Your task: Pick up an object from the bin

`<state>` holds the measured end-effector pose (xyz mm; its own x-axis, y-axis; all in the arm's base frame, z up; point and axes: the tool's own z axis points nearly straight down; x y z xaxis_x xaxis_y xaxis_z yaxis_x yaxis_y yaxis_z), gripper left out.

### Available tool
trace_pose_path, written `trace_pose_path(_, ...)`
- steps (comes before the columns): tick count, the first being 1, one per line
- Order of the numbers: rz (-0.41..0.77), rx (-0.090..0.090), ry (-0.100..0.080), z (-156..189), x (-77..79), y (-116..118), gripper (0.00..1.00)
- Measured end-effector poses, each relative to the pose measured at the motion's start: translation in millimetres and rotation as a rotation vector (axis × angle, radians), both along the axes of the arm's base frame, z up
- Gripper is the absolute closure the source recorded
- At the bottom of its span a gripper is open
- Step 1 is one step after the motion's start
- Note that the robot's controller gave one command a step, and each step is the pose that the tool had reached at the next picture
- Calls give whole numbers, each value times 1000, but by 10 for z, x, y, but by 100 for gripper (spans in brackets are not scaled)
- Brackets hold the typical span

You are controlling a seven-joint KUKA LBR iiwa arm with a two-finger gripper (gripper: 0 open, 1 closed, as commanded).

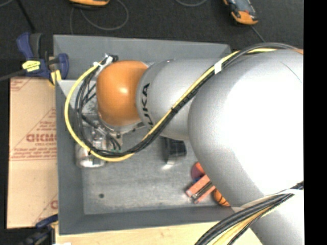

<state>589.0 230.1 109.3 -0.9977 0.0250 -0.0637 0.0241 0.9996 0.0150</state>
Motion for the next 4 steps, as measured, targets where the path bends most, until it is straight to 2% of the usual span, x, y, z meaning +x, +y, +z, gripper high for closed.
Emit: trace_pose_path(4, -1, 0, 1, -4, 6, -1, 100)
